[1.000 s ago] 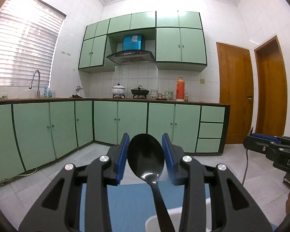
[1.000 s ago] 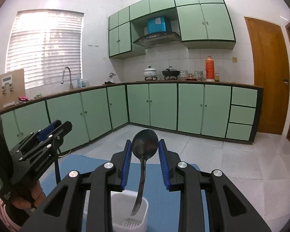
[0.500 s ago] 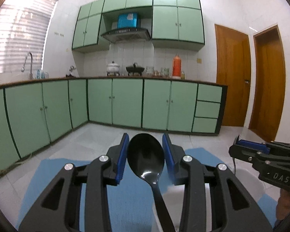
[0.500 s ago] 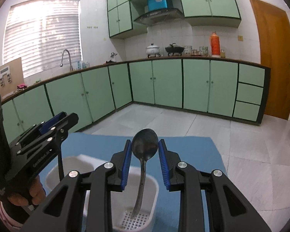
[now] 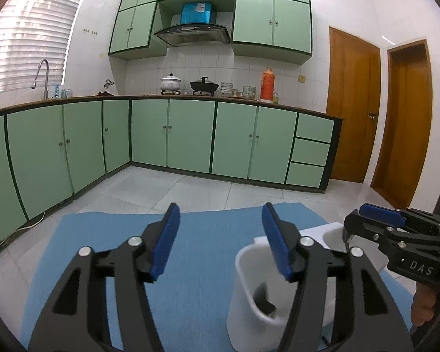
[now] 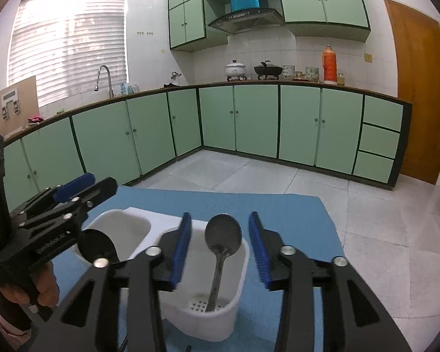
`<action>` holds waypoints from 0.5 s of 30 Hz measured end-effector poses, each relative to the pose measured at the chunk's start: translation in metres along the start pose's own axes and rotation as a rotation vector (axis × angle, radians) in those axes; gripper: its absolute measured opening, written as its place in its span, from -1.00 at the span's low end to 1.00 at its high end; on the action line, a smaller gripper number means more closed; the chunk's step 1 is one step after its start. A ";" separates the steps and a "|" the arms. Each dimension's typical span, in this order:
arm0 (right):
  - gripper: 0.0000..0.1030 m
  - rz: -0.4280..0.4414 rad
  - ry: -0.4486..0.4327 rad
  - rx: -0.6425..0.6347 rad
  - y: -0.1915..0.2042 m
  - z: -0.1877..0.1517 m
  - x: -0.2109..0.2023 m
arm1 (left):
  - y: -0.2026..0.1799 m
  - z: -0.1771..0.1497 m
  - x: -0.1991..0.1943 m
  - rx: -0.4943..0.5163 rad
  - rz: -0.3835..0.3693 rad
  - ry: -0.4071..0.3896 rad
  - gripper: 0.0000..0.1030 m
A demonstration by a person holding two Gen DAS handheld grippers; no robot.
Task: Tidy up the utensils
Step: 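Withdraw both open tools from the holder back over the utensils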
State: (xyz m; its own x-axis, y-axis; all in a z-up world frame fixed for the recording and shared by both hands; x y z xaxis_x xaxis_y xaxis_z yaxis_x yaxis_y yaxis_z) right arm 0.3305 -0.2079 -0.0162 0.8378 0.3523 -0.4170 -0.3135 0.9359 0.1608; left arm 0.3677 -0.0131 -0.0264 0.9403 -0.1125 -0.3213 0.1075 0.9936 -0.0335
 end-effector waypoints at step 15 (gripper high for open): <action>0.39 -0.056 -0.016 0.055 -0.007 -0.032 -0.065 | 0.019 -0.023 -0.073 -0.043 0.043 0.124 0.74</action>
State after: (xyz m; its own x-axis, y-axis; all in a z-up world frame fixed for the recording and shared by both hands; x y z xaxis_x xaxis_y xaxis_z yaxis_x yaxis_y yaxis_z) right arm 0.2640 -0.2371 -0.0190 0.8606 0.2990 -0.4122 -0.2416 0.9523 0.1864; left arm 0.2938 0.0140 -0.0254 0.8964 -0.0708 -0.4376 0.0511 0.9971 -0.0565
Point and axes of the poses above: each gripper's, at about its wrist camera, not at the fingertips, and x roughly the way its jaws point, y to its left, z to its top, the point moved 2 cm from there along x, roughly the way its jaws point, and after that the axes turned 10 degrees about z, right-handed, at the moved point
